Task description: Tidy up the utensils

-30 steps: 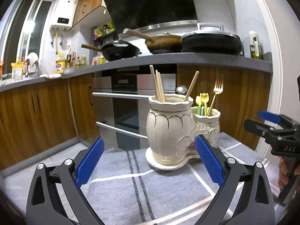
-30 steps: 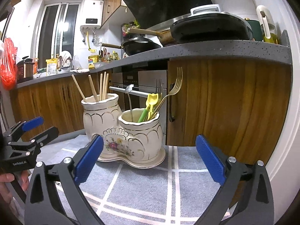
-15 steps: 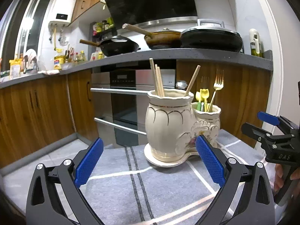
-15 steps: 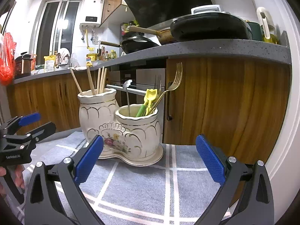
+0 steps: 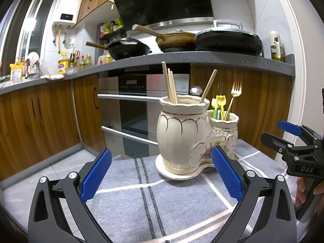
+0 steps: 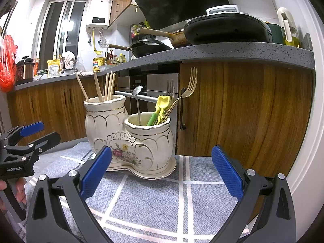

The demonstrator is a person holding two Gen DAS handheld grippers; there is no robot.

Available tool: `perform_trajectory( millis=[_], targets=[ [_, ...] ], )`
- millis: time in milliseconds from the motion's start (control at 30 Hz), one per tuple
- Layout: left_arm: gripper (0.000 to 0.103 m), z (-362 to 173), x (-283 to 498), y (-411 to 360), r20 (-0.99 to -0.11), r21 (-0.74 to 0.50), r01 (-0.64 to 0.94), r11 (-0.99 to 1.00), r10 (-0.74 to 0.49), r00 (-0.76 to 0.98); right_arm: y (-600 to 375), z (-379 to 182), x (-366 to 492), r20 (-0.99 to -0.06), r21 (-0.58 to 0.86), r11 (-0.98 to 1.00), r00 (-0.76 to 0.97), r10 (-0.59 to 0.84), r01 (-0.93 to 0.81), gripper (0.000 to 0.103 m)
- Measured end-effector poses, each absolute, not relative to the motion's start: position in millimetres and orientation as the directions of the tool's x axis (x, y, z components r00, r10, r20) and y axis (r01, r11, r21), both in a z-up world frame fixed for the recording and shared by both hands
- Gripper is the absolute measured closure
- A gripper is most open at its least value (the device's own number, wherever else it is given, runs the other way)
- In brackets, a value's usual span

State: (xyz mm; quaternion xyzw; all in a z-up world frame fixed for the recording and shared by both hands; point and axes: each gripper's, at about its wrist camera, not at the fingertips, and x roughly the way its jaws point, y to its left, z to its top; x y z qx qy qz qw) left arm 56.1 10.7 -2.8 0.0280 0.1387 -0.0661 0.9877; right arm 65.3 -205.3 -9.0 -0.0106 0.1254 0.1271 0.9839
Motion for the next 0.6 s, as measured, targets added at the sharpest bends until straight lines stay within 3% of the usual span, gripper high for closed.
perform_trajectory(
  millis=[600],
  targets=[
    [0.005,-4.8,56.6,12.3,-0.281,0.035,0.126,0.991,-0.112,0.953,-205.1,-8.7,65.4,-0.250,0.010,0.967,0.936,0.247,-0.253,0.006]
  ],
)
